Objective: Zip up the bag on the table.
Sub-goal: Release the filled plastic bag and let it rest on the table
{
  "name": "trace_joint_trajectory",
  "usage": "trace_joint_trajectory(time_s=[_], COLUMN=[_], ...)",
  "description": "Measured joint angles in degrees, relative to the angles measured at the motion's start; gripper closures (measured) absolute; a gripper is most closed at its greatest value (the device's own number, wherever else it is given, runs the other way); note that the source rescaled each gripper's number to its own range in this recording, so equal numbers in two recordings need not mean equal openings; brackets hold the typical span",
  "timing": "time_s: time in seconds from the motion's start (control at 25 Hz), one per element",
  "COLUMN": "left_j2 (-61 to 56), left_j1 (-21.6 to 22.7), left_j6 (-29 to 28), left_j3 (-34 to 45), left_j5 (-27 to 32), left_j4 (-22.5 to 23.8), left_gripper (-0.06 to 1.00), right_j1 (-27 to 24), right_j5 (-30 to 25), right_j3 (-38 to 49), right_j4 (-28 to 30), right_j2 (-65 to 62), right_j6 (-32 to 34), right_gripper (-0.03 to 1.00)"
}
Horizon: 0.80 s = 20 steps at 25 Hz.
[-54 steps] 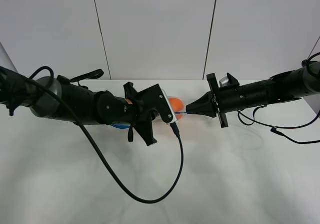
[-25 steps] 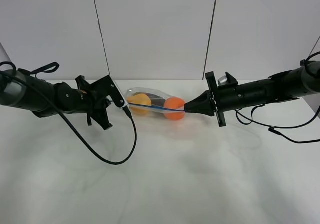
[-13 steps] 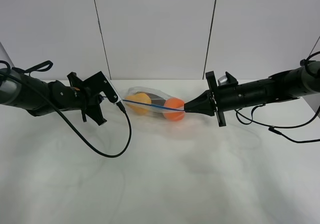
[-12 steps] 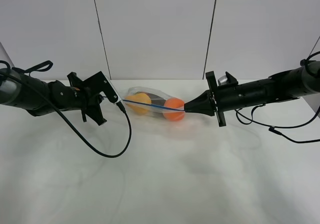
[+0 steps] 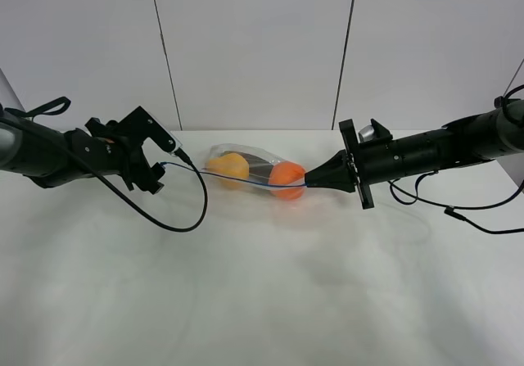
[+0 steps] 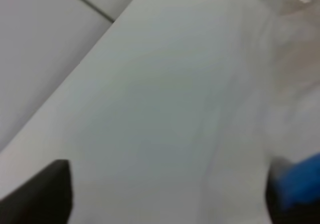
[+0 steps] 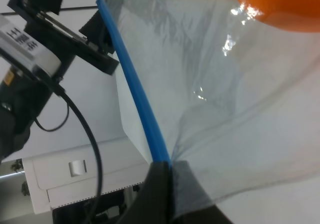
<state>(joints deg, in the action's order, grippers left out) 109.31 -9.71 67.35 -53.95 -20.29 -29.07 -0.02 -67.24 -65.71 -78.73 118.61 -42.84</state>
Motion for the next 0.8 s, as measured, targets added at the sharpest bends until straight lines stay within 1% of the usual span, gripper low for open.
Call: trace_joint_trajectory(time_s=[0.08, 0.2, 0.28, 0.36, 0.52, 0.64, 0.68, 0.72, 0.76, 0.8], left_j2=[0.0, 0.0, 0.0, 0.0, 0.0, 0.0, 0.0, 0.0, 0.0, 0.0], left_j1=[1.9, 5.0, 7.0, 9.1, 13.3, 15.3, 15.3, 15.5, 15.6, 15.6], left_j6=[-3.4, -10.9, -16.3, -20.5, -26.6, -29.8, -29.8, -31.5, -36.5, -40.4], left_j3=[0.0, 0.1, -0.1, -1.2, -6.8, -12.6, -12.6, -14.1, -17.5, -18.9], left_j5=[0.2, 1.4, 4.7, 10.1, 25.6, 40.2, 40.2, 45.1, 53.8, 56.9], left_j4=[-0.3, -2.6, -4.0, -4.3, -4.5, -4.3, -4.3, -3.5, -0.3, 2.1], left_gripper=[-0.03, -0.05, -0.05, -0.05, -0.05, -0.05, -0.05, -0.05, -0.05, -0.05], right_j1=[0.0, 0.0, 0.0, 0.0, 0.0, 0.0, 0.0, 0.0, 0.0, 0.0], right_j5=[-0.1, -0.2, -0.2, -0.2, -0.3, -0.3, -0.3, -0.3, -0.3, -0.3], right_j3=[0.0, 0.0, 0.0, 0.0, 0.0, 0.0, 0.0, 0.0, 0.0, 0.0], right_j4=[0.0, 0.0, 0.0, 0.0, -0.1, -0.1, -0.2, -0.2, -0.2, -0.2], right_j2=[0.0, 0.0, 0.0, 0.0, 0.0, 0.0, 0.0, 0.0, 0.0, 0.0], right_j6=[0.0, 0.0, 0.0, 0.0, 0.0, 0.0, 0.0, 0.0, 0.0, 0.0], right_gripper=[0.97, 0.97, 0.97, 0.97, 0.97, 0.97, 0.97, 0.97, 0.97, 0.97])
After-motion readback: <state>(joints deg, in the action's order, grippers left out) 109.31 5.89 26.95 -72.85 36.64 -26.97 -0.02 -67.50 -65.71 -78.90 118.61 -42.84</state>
